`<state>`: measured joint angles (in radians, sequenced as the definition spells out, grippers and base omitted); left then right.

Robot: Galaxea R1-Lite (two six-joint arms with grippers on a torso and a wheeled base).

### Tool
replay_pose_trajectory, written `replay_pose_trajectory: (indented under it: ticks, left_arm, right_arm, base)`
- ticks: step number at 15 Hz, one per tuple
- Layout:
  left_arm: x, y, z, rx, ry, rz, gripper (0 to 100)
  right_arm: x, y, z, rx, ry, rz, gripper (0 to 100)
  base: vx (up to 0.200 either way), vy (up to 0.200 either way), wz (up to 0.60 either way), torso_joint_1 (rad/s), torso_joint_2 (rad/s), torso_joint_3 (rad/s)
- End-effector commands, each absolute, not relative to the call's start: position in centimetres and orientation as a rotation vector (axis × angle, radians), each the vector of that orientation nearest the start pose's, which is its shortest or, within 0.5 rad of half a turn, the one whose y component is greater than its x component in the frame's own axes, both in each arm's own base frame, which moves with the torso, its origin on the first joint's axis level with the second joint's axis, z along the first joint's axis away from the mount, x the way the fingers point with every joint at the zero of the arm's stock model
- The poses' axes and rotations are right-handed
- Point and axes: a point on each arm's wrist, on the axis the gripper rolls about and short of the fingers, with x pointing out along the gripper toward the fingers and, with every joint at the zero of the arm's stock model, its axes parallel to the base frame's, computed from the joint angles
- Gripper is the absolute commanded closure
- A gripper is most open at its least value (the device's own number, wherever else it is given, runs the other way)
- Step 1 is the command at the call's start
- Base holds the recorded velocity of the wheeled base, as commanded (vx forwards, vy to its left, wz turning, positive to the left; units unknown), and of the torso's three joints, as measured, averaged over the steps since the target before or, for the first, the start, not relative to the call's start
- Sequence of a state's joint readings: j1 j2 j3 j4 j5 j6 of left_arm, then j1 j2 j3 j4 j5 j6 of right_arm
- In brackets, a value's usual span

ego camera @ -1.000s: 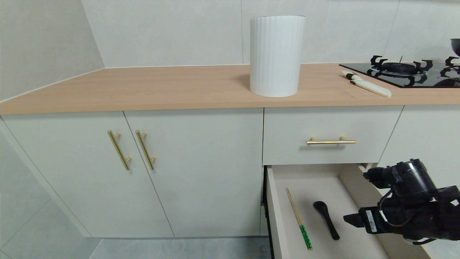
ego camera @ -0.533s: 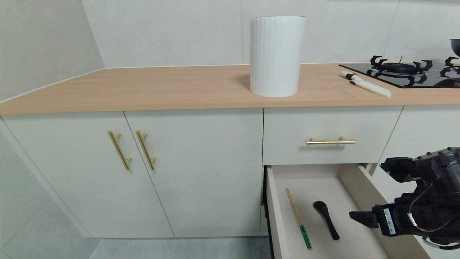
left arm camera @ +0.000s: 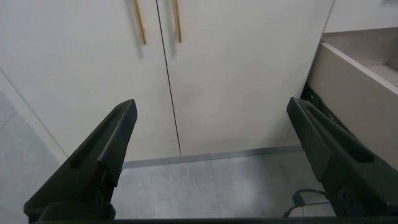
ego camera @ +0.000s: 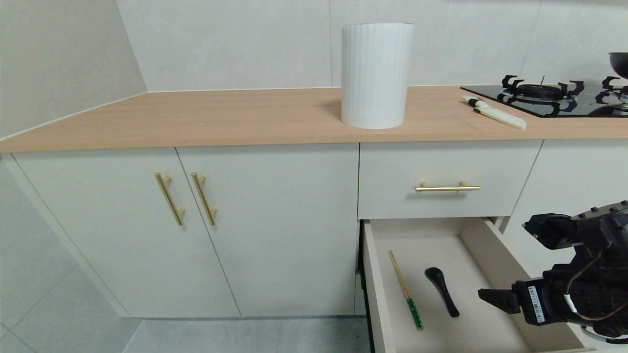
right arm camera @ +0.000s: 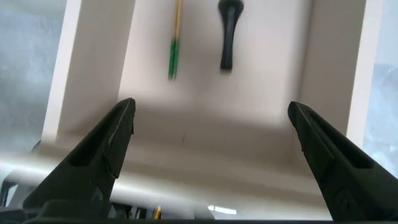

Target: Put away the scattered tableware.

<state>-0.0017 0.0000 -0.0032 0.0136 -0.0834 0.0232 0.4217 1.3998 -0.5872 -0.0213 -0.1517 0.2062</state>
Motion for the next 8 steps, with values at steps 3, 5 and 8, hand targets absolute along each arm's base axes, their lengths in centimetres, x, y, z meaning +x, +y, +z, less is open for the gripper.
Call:
replay_pose_trajectory:
  ticks: [3, 5, 8]
  left_arm:
    - [-2.3, -0.2, 7.5, 0.023, 0.008, -0.084, 0]
    - [-2.3, -0.2, 7.5, 0.023, 0.010, -0.084, 0]
    - [-2.3, -0.2, 7.5, 0.023, 0.008, -0.084, 0]
  right_arm:
    - [17.4, 8.2, 14.3, -0.060, 0.825, 0.207, 0]
    - [17.0, 8.5, 13.9, -0.078, 0.851, 0.223, 0]
    - [16.3, 9.2, 13.4, -0.113, 0.887, 0.265, 0]
  base:
    - [-0.133, 0.000, 0.00, 0.000, 0.00, 0.006]
    - [0.000, 0.000, 0.00, 0.000, 0.00, 0.000]
    - [0.000, 0.000, 0.00, 0.000, 0.00, 0.000]
